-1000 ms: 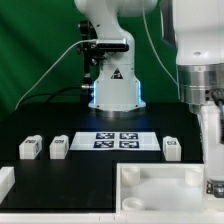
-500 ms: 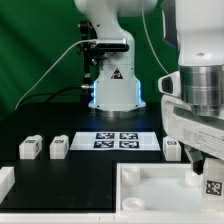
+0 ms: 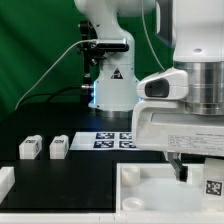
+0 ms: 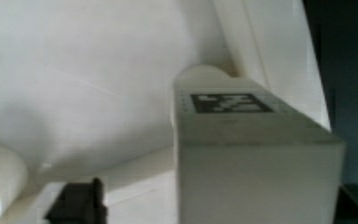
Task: Assemble one leg
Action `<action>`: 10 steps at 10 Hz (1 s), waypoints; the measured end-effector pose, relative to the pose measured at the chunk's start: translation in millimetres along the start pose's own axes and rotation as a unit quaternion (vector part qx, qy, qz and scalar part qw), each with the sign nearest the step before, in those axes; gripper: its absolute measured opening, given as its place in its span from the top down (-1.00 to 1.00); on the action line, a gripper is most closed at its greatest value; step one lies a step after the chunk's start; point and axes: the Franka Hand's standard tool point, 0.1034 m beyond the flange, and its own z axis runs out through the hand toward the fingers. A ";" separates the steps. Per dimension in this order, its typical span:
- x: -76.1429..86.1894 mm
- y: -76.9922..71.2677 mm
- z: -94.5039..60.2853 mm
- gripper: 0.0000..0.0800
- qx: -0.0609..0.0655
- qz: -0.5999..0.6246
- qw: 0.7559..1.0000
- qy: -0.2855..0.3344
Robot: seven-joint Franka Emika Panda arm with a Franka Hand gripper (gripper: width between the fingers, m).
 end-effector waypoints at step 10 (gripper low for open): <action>-10.7 1.2 0.9 0.28 -0.002 0.644 0.765 -0.007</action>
Offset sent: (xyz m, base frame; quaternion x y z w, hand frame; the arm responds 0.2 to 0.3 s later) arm 0.0000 0.0000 0.0000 0.0000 0.0000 0.2667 0.9638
